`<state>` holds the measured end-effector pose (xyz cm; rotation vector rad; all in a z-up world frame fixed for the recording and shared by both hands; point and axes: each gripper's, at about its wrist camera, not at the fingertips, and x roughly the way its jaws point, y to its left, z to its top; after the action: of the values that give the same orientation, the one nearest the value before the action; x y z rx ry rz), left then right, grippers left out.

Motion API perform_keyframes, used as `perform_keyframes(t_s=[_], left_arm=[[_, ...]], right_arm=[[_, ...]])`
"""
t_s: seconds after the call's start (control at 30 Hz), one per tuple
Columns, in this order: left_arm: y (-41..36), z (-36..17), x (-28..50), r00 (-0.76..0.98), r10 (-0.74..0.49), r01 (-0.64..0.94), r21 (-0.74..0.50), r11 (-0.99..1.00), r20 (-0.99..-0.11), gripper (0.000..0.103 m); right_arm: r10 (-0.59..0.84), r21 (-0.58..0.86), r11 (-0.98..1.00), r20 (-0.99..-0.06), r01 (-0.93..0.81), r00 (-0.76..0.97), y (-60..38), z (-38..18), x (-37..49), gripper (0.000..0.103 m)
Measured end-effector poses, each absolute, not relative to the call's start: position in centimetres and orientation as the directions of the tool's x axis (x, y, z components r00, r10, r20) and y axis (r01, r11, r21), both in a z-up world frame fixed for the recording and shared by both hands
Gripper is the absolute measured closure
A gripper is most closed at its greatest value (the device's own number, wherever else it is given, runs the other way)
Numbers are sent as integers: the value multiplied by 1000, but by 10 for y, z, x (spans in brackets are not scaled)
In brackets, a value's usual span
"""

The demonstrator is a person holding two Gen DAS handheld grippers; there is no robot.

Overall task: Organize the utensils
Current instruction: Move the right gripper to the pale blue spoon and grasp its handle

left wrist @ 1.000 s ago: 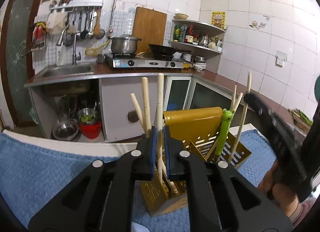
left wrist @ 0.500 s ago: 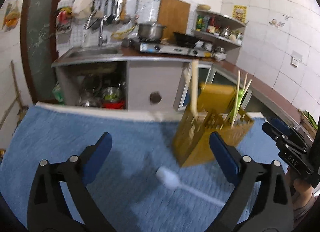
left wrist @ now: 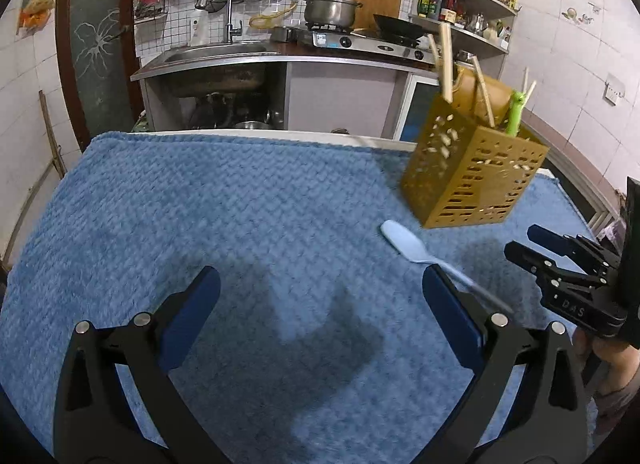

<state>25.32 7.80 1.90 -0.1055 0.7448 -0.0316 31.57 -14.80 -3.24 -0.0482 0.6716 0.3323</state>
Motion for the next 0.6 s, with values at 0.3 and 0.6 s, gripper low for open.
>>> perform_keyframes(t_s=[0.3,0.6], left_arm=[[93,-10,276,720,-8,-24,-37,999,-694,5],[99,-24,282,688,-1,-20,-21,1000,-725,5]], right_arm=[[304,60,934,-652,-353,695,-128,-43,327,45],[317,51,916,-700,-398,639,-106,-52,345,50]])
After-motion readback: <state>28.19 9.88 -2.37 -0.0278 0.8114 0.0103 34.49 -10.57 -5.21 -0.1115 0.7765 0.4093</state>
